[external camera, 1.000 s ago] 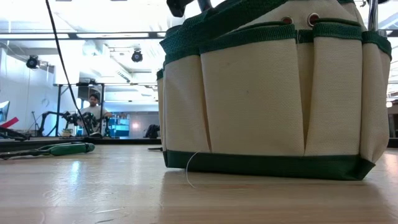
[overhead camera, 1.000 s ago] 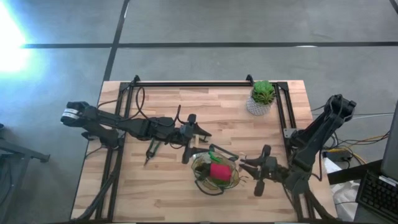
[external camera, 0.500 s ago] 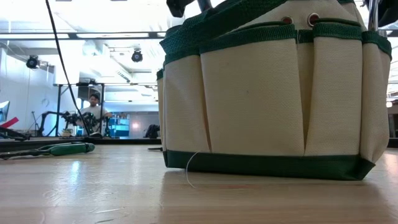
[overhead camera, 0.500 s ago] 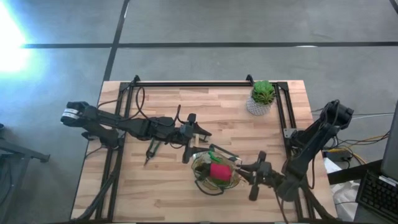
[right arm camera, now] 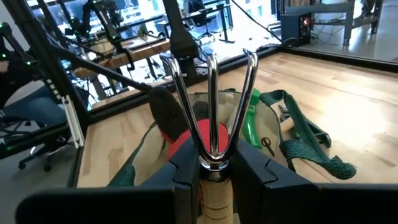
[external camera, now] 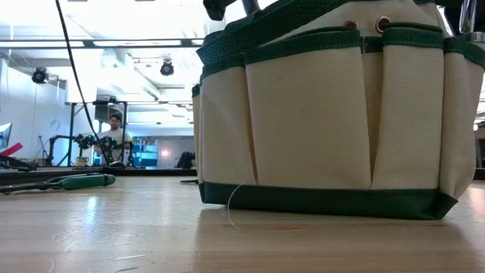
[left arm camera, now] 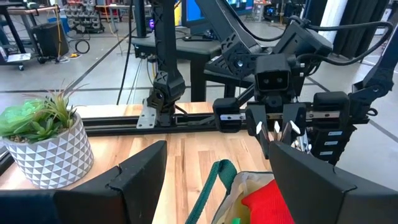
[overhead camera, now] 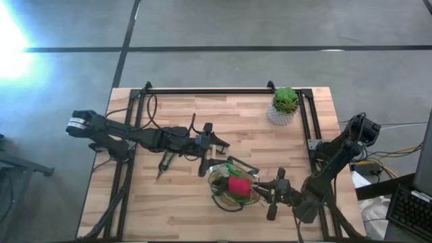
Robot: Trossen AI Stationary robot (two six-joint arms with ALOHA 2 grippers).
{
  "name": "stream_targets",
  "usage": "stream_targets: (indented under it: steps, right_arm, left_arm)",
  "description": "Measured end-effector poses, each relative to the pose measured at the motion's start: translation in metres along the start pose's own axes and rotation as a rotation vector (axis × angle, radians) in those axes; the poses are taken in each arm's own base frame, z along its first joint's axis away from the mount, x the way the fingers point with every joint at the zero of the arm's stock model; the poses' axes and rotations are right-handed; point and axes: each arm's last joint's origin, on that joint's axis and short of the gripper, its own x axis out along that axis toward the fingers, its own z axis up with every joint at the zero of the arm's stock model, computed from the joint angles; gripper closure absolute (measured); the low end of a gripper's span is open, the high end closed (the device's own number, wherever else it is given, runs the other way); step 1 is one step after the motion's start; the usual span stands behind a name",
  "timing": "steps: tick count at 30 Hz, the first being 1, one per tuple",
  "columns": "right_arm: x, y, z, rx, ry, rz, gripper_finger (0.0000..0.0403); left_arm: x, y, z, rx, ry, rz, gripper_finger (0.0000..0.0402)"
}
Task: Pick & Place Garden tools in Gardening bag
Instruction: Put the brown hand rake into the white gardening bag
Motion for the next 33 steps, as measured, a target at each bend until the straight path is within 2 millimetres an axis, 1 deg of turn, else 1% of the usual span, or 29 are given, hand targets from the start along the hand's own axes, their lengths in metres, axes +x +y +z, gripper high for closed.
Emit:
stream_targets:
  steps: [6, 13, 20, 26, 33]
  right_arm:
    - [0.000, 0.000, 0.000, -0.010, 0.017, 0.017, 0.0353]
    - [0.006, -0.005, -0.006, 0.065, 0.124, 0.098, 0.0353]
    - [0.005, -0.007, -0.002, 0.007, 0.113, 0.102, 0.0353]
    - [0.006, -0.013, -0.012, -0.038, 0.126, 0.091, 0.0353]
    - [0.006, -0.015, -0.024, -0.017, 0.143, 0.082, 0.0353]
  left_arm:
    - [0.000, 0.000, 0.001, -0.001, -0.015, 0.001, 0.0117]
    - [0.000, 0.000, 0.002, -0.002, -0.016, 0.001, 0.0117]
    - [0.000, 0.001, 0.002, -0.002, -0.022, 0.001, 0.0117]
    - [0.000, 0.001, 0.002, 0.000, -0.022, 0.001, 0.0117]
    - [0.000, 0.001, 0.002, 0.001, -0.021, 0.001, 0.0117]
